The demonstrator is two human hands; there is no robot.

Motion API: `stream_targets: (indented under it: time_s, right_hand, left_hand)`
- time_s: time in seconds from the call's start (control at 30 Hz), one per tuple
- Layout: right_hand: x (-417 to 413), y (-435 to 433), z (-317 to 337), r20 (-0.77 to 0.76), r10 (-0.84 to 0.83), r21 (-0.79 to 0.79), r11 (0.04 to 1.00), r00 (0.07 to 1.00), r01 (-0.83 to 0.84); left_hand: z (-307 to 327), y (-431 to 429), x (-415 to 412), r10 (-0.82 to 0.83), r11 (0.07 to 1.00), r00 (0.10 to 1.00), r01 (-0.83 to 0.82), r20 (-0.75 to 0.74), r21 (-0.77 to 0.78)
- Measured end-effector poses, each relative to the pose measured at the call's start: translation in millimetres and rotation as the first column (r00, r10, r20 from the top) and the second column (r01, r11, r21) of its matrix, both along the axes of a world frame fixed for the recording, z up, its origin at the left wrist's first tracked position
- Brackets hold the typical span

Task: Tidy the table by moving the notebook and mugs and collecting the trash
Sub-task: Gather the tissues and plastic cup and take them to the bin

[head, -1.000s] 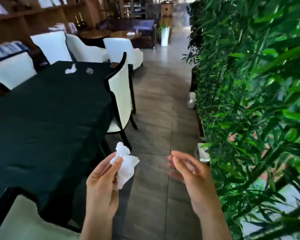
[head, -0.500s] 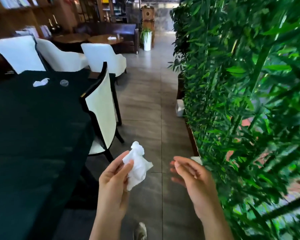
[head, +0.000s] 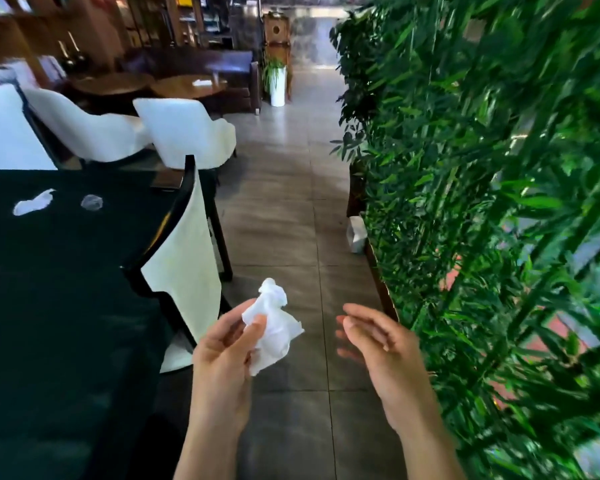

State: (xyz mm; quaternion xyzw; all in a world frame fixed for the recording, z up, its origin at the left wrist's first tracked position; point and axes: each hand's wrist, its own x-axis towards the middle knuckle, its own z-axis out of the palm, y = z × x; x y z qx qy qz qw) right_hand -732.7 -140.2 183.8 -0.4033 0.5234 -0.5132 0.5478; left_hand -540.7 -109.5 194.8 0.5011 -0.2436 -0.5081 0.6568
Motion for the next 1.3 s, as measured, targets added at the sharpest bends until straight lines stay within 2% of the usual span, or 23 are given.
stream_targets:
  time_s: [0.33, 0.63, 0.8, 1.03, 1.3]
  right_hand:
    - [-11.0, -162.0, -23.4, 0.021, -0.028, 0.02, 0.999, 0.999, 0.027]
    - [-15.4, -345.6, -10.9, 0.022, 0.1, -0.002, 0.995, 0.995, -0.1]
    - [-3.6, -423.1, -11.9, 0.028, 0.124, 0.019, 0.992, 0.992, -0.124]
    - [34.5, -525.1, -20.4, 0.013, 0.187, 0.066, 0.98, 0.982, -0.187]
    - [127.7, -659.1, -9.1, 0.002, 0.235, 0.039, 0.971, 0.972, -0.235]
  left_hand:
    - [-27.5, -155.7, -3.2, 0.024, 0.999, 0.999, -0.025, 0.024, 0.043]
    - [-20.4, -322.2, -10.2, 0.161, 0.987, 0.986, -0.161, 0.035, -0.01]
    - [-19.7, -384.3, -7.4, 0.169, 0.985, 0.984, -0.17, 0.056, 0.023]
    - [-26.4, -480.2, 30.8, 0.259, 0.963, 0.964, -0.263, 0.059, 0.066]
    - [-18.7, -608.3, 126.7, 0.328, 0.943, 0.942, -0.331, 0.067, 0.034]
